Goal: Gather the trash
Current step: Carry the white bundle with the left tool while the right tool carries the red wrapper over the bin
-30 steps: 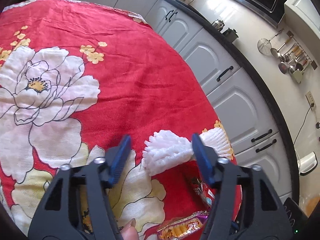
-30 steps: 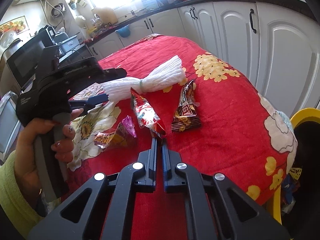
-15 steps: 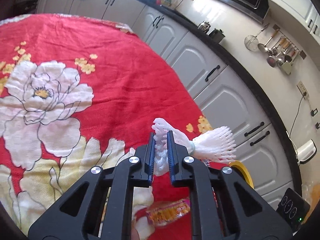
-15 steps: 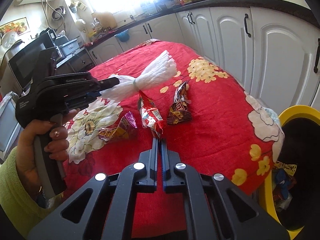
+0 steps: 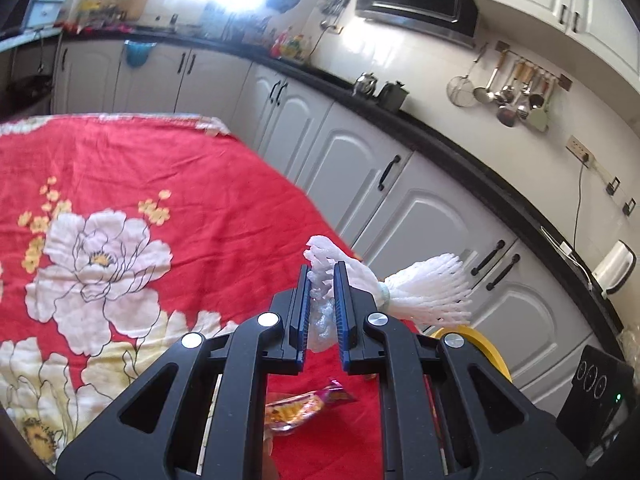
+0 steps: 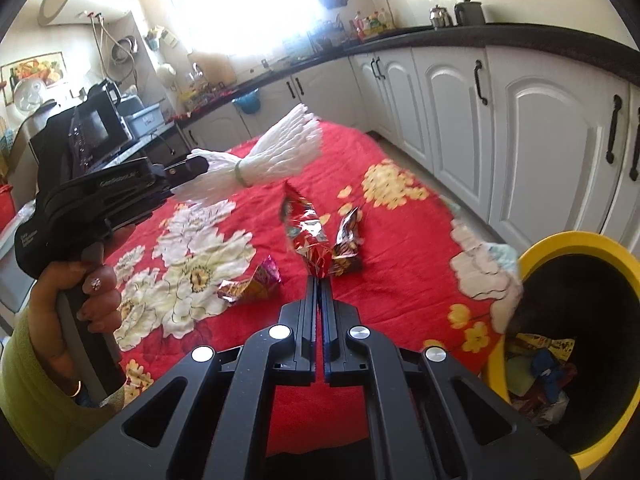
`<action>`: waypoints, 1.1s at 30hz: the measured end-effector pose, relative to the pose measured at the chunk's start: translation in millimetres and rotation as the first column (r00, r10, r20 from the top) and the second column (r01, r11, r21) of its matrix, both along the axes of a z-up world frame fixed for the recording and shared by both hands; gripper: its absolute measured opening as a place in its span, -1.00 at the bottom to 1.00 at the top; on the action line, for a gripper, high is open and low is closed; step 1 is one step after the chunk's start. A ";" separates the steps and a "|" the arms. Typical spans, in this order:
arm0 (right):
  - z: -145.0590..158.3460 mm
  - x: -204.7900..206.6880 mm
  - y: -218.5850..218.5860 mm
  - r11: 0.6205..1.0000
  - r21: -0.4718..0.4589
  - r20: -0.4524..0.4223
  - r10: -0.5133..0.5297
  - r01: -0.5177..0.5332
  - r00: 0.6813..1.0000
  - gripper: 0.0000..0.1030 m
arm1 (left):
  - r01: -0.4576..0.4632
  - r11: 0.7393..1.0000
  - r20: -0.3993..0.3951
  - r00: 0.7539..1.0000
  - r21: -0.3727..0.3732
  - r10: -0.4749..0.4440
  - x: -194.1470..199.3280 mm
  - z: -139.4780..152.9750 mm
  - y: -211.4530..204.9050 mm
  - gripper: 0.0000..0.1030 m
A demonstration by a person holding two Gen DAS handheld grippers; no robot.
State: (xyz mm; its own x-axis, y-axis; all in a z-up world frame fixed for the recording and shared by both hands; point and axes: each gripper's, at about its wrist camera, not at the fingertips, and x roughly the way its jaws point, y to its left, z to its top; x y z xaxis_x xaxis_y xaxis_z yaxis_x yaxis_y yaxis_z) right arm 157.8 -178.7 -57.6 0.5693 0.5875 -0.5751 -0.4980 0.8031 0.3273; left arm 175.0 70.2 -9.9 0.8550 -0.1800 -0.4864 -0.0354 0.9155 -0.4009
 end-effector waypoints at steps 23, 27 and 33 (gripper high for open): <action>6.2 -25.0 -91.1 0.988 -0.002 0.017 -0.152 0.152 0.988 -0.96 | 0.171 0.979 0.099 0.978 0.109 -0.182 -23.1 35.3 -89.6 -0.87; 3.8 -26.6 -107.7 0.983 -0.004 0.015 -0.185 0.186 0.983 -0.96 | 0.195 0.973 0.100 0.973 0.120 -0.207 -22.9 34.9 -102.1 -0.87; -4.2 -29.8 -136.3 0.968 -0.010 0.003 -0.249 0.249 0.968 -0.96 | 0.232 0.962 0.090 0.965 0.144 -0.246 -19.5 30.6 -125.5 -0.87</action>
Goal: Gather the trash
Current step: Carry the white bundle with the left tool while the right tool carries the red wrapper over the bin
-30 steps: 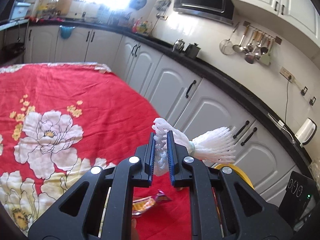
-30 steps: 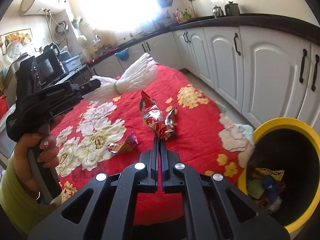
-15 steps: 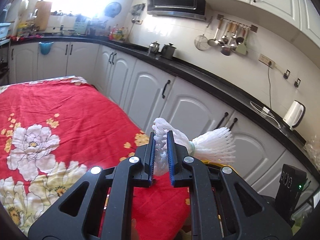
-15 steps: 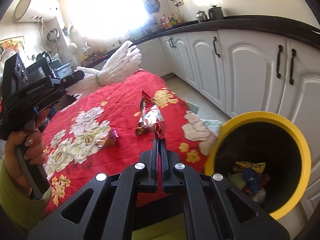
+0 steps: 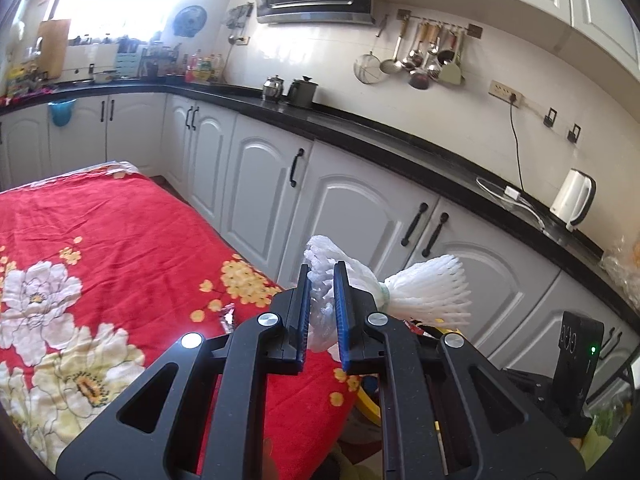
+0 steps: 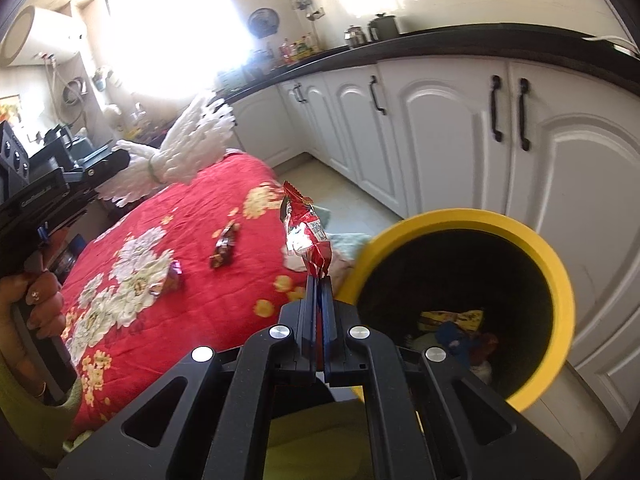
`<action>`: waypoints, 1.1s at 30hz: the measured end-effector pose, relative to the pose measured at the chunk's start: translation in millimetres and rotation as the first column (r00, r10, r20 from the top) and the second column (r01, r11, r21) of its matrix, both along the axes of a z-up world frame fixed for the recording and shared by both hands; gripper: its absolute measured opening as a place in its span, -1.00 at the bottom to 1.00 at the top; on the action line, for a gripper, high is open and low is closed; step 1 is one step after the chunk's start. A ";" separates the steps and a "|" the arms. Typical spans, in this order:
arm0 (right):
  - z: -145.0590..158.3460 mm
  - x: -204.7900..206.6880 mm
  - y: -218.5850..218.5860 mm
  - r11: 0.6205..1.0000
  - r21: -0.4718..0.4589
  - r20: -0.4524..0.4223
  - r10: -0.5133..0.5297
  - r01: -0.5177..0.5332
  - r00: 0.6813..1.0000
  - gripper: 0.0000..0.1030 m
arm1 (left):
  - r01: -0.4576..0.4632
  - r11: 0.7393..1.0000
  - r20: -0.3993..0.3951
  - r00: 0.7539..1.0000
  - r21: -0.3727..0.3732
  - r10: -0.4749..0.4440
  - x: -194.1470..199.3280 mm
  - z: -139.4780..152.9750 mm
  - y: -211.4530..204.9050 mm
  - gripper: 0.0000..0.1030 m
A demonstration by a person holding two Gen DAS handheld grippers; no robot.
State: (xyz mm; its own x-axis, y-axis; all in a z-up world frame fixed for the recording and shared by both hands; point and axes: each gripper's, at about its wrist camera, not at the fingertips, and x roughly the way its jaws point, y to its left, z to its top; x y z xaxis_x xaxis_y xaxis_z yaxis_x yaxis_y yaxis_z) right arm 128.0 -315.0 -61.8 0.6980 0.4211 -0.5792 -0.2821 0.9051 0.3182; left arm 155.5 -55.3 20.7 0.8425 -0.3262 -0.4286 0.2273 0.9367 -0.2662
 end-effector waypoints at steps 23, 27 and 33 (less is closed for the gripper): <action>-32.5 -3.0 -81.2 0.978 -0.013 -0.040 -0.206 0.206 0.978 -0.96 | 0.108 0.978 -0.091 0.991 0.176 -0.093 22.3 -44.6 -91.5 -0.86; -41.2 -1.1 -88.2 0.975 -0.013 -0.064 -0.221 0.221 0.973 -0.96 | 0.115 0.973 -0.126 0.988 0.202 -0.091 29.8 -58.3 -100.6 -0.85; -53.4 1.9 -94.0 0.970 -0.021 -0.097 -0.243 0.242 0.965 -0.95 | 0.144 0.960 -0.178 0.979 0.238 -0.103 38.9 -82.1 -115.8 -0.84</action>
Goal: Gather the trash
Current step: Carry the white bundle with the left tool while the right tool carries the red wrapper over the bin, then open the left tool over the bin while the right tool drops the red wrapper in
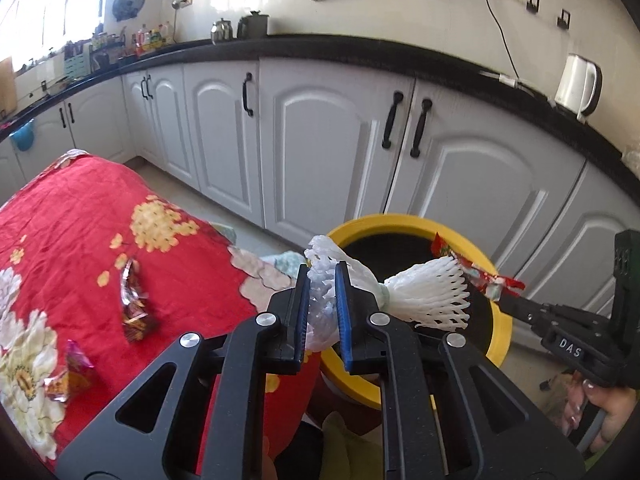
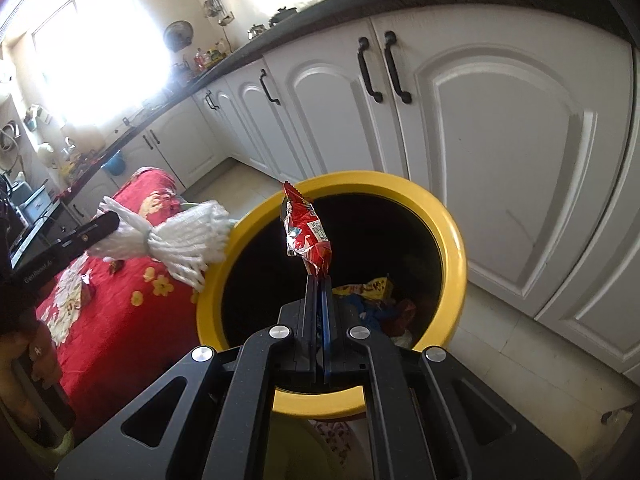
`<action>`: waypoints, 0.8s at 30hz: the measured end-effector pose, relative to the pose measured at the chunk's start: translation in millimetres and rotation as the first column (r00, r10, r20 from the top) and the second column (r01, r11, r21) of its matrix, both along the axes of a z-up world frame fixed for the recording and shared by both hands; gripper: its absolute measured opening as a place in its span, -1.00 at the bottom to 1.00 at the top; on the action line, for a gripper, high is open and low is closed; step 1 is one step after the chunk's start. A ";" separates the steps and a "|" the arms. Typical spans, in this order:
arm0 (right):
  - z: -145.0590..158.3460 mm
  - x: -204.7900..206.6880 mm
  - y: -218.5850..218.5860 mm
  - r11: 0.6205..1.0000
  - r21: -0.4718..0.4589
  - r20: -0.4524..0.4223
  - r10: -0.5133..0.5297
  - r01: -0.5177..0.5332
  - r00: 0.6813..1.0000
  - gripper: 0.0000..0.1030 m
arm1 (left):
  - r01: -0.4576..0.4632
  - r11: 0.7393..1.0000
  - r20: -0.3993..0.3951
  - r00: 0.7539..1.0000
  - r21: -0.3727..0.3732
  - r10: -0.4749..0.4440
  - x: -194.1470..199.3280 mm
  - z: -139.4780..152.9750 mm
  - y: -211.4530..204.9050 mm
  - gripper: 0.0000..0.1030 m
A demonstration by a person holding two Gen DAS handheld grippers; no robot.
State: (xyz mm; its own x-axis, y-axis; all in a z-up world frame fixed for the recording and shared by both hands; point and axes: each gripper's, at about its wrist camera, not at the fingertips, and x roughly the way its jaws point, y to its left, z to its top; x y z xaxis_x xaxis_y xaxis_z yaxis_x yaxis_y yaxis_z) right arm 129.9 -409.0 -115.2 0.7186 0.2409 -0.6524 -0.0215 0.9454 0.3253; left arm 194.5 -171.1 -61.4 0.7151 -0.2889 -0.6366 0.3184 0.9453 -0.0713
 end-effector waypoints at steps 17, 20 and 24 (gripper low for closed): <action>-12.4 2.3 -13.8 0.999 0.022 -0.030 -0.043 0.043 0.999 -0.87 | 0.043 0.999 -0.091 0.995 0.020 -0.041 9.5 -39.7 -27.1 -0.50; -10.8 -1.2 -16.0 0.997 0.026 -0.020 -0.068 0.068 0.998 -0.35 | 0.040 0.999 -0.104 0.994 0.011 -0.038 8.5 -41.7 -25.3 -0.11; -9.3 -2.3 -18.5 0.996 0.031 -0.017 -0.081 0.081 0.997 -0.27 | 0.020 1.000 -0.111 0.994 -0.002 -0.020 7.4 -40.6 -18.6 0.36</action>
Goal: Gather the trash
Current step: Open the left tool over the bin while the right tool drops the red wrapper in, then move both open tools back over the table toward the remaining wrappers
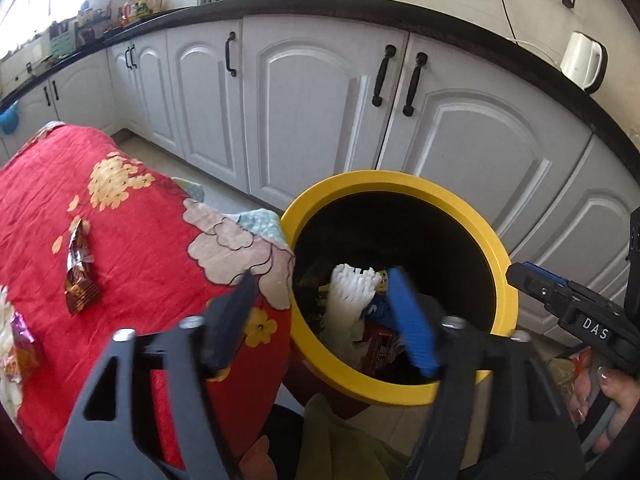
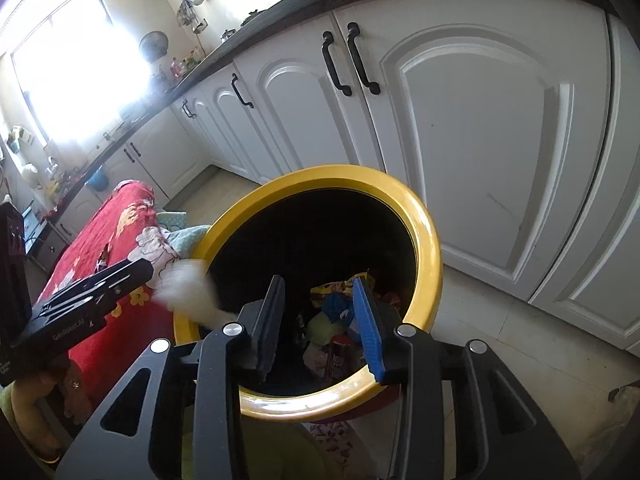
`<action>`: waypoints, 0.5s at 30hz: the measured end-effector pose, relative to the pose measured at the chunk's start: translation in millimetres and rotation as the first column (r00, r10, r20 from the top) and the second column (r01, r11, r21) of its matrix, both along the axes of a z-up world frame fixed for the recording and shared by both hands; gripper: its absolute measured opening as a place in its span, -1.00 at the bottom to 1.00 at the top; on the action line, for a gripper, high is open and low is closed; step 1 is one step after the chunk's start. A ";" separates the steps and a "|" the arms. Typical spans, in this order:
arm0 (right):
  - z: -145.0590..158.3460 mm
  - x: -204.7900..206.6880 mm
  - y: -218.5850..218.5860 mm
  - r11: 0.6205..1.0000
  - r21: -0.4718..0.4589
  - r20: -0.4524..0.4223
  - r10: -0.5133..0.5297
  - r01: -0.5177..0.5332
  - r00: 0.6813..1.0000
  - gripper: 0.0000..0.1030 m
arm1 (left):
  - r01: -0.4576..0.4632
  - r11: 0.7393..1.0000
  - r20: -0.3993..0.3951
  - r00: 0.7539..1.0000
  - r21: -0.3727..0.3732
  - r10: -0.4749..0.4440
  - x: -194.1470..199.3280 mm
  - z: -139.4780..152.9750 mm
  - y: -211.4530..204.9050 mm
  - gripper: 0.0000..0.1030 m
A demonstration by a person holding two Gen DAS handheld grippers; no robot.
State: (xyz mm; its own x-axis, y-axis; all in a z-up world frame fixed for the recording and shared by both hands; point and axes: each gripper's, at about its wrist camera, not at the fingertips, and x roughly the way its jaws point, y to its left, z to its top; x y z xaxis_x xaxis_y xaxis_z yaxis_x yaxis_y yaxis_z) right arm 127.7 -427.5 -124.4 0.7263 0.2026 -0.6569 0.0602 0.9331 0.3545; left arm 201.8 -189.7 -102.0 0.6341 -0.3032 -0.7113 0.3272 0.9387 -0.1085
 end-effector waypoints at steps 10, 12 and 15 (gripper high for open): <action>13.4 -1.5 13.6 0.999 -0.009 0.037 0.033 -0.033 0.999 0.03 | -0.064 0.998 0.036 0.997 -0.028 0.065 -14.0 16.6 30.1 0.79; 17.8 -2.3 20.6 0.999 -0.010 0.048 0.051 -0.050 0.998 0.05 | -0.073 0.997 0.049 0.996 -0.036 0.075 -17.1 22.0 36.2 0.79; 25.3 -3.0 31.0 0.997 -0.013 0.065 0.080 -0.079 0.995 0.07 | -0.091 0.995 0.080 0.992 -0.034 0.094 -22.6 31.7 44.9 0.79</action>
State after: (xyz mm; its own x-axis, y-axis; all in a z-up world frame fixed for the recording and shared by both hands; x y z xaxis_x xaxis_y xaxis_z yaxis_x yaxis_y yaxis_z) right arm 124.6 -396.4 -99.1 0.7499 0.2548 -0.6105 -0.0374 0.9377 0.3455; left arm 179.2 -144.8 -70.3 0.7158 -0.2611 -0.6477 0.2482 0.9620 -0.1135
